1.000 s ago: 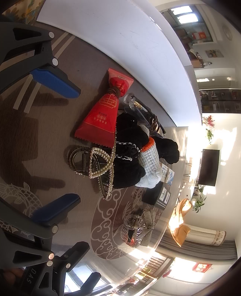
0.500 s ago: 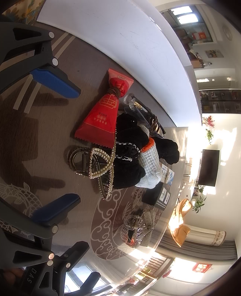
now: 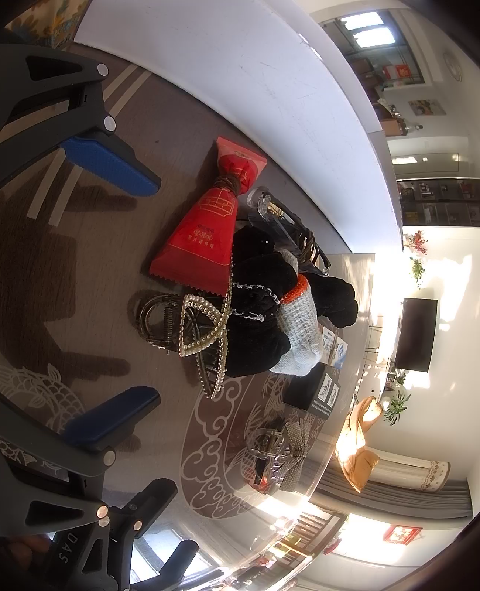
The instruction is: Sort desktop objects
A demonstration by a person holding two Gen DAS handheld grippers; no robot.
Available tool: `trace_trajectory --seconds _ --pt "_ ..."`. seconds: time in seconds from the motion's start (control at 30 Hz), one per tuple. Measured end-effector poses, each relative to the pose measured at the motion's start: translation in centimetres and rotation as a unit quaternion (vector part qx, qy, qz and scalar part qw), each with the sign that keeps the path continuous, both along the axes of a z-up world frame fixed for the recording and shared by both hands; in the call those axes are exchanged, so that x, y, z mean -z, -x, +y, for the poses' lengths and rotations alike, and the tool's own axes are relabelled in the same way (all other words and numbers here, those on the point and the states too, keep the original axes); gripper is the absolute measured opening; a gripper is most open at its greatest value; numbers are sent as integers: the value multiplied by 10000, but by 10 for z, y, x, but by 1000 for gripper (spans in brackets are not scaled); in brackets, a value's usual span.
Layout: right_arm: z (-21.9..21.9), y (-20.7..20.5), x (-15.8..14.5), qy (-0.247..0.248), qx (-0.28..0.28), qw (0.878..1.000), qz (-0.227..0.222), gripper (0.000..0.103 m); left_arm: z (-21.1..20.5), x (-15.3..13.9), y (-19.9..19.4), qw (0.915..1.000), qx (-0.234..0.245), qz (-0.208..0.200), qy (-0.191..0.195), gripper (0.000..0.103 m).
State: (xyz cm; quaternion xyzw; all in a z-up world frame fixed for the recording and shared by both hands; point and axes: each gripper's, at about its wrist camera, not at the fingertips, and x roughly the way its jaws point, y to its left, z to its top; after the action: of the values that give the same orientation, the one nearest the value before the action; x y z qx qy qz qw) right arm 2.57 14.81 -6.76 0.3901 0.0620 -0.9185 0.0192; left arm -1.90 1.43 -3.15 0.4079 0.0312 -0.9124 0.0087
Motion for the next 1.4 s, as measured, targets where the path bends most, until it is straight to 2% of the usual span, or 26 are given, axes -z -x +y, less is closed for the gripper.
trace_trajectory --seconds 1.4 --pt "-1 11 11 18 -47 9993 -381 103 0 3 2 10000 24 -36 -6 103"
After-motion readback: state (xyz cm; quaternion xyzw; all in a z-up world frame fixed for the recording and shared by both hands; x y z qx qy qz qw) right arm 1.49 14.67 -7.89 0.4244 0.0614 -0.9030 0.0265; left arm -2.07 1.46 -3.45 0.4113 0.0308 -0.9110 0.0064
